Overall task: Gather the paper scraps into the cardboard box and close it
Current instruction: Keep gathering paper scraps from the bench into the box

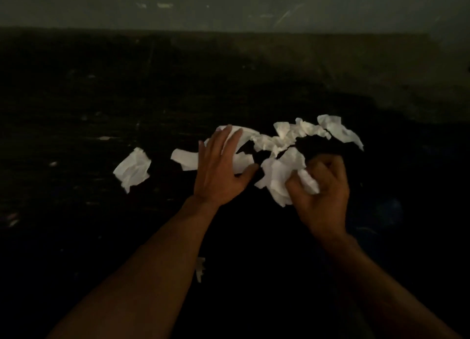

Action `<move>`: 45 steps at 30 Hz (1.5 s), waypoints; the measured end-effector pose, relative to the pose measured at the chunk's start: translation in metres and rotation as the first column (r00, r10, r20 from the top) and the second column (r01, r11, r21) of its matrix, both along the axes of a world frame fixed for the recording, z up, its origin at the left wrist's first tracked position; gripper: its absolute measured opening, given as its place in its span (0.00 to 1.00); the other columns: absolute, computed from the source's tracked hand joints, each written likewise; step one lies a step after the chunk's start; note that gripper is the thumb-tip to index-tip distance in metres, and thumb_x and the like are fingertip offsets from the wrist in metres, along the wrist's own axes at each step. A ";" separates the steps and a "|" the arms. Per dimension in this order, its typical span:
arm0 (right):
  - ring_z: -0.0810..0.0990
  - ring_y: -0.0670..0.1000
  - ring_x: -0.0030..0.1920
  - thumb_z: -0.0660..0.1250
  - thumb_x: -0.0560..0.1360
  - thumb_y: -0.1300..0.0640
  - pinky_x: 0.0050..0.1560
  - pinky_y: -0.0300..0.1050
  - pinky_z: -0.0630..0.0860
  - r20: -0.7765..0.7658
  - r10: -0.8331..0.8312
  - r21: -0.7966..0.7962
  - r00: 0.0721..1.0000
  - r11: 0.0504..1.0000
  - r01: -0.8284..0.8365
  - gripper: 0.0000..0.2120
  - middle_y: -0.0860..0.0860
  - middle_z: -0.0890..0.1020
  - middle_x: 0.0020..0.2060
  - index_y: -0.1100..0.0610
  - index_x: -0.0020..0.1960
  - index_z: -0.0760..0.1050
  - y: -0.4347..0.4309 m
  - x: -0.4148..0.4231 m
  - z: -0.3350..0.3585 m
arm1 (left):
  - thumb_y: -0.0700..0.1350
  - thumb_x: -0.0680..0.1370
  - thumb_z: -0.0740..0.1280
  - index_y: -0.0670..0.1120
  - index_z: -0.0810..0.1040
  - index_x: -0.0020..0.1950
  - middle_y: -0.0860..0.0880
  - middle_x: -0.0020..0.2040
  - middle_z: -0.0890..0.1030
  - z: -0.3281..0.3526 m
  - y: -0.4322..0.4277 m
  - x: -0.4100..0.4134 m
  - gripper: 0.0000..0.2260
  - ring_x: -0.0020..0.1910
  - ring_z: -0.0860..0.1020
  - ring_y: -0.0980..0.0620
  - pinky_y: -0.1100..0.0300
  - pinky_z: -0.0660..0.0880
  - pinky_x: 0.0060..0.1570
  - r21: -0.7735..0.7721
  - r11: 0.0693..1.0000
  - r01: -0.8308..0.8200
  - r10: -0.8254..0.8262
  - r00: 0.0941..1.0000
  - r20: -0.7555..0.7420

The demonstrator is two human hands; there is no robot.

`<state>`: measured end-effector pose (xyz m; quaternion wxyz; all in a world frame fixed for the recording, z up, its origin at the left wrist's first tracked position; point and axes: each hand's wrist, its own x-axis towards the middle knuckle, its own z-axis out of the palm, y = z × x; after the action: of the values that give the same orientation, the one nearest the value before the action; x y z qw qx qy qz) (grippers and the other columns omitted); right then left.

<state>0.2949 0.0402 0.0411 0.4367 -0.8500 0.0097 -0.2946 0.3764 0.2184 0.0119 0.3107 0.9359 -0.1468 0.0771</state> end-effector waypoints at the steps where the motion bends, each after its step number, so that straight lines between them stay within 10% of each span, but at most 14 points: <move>1: 0.72 0.43 0.48 0.72 0.67 0.62 0.48 0.26 0.68 -0.005 -0.009 -0.038 1.000 0.999 0.009 0.10 0.51 0.70 0.51 0.53 0.38 0.72 -0.009 0.011 0.005 | 0.67 0.69 0.65 0.62 0.50 0.76 0.53 0.78 0.46 0.002 -0.008 0.011 0.40 0.76 0.43 0.49 0.39 0.41 0.71 0.090 0.992 0.089 -0.087 0.996 -0.035; 6: 0.60 0.43 0.66 0.71 0.71 0.57 0.58 0.36 0.67 -0.390 0.128 -0.151 0.912 0.968 -0.200 0.20 0.45 0.58 0.68 0.46 0.59 0.70 -0.046 0.048 -0.021 | 0.79 0.61 0.58 0.73 0.41 0.70 0.53 0.74 0.28 -0.023 -0.030 0.040 0.43 0.72 0.28 0.39 0.32 0.35 0.67 0.357 0.891 0.280 -0.162 0.932 -0.325; 10: 0.62 0.49 0.69 0.55 0.71 0.40 0.62 0.44 0.60 -0.504 0.107 -0.301 0.857 0.909 -0.290 0.30 0.52 0.66 0.72 0.43 0.72 0.61 -0.047 0.057 -0.059 | 0.72 0.71 0.54 0.67 0.52 0.72 0.50 0.77 0.47 -0.049 -0.024 0.039 0.30 0.75 0.43 0.40 0.40 0.43 0.73 0.419 0.889 0.183 -0.101 0.973 -0.209; 15: 0.63 0.56 0.63 0.58 0.68 0.28 0.60 0.54 0.63 -0.456 -0.140 -0.498 0.879 0.858 -0.121 0.29 0.50 0.71 0.63 0.42 0.64 0.69 -0.034 0.054 -0.074 | 0.49 0.74 0.64 0.46 0.74 0.60 0.46 0.63 0.72 -0.050 -0.018 0.034 0.16 0.63 0.68 0.46 0.55 0.65 0.63 0.143 0.977 0.156 -0.155 0.988 -0.013; 21: 0.74 0.53 0.42 0.74 0.66 0.41 0.47 0.45 0.66 -0.293 -0.084 -0.424 0.952 0.904 -0.050 0.16 0.48 0.77 0.37 0.52 0.39 0.75 -0.044 0.061 -0.083 | 0.47 0.73 0.67 0.47 0.71 0.42 0.49 0.41 0.75 -0.040 -0.020 0.021 0.06 0.44 0.74 0.50 0.60 0.64 0.41 0.056 0.998 -0.020 0.022 0.999 -0.029; 31: 0.74 0.50 0.59 0.74 0.68 0.42 0.58 0.46 0.74 -0.583 0.179 0.209 0.792 0.976 -0.067 0.32 0.50 0.77 0.58 0.45 0.69 0.67 -0.045 0.034 -0.025 | 0.49 0.81 0.58 0.53 0.50 0.75 0.43 0.59 0.77 0.011 -0.023 -0.051 0.25 0.54 0.79 0.47 0.52 0.76 0.55 0.134 0.985 -0.108 0.150 0.920 -0.361; 39: 0.72 0.48 0.65 0.70 0.70 0.39 0.59 0.37 0.66 -0.518 0.236 0.140 0.822 0.972 -0.191 0.39 0.50 0.73 0.68 0.43 0.76 0.56 -0.062 0.001 0.050 | 0.59 0.80 0.55 0.78 0.36 0.64 0.49 0.70 0.71 0.085 -0.022 -0.092 0.27 0.61 0.75 0.50 0.53 0.70 0.64 -0.128 0.989 -0.068 0.018 0.934 -0.358; 45: 0.72 0.44 0.61 0.69 0.73 0.45 0.58 0.36 0.66 -0.361 0.215 0.045 0.908 0.976 -0.213 0.36 0.50 0.74 0.66 0.45 0.76 0.55 -0.090 -0.039 0.132 | 0.62 0.78 0.50 0.69 0.39 0.72 0.48 0.46 0.82 0.158 -0.038 -0.128 0.27 0.42 0.81 0.55 0.56 0.77 0.52 -0.118 0.993 -0.019 -0.005 0.981 -0.195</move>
<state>0.2556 -0.0495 0.1729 0.4590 -0.8846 -0.0022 -0.0827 0.2486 0.1805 0.1696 0.3787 0.9192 -0.1075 -0.0053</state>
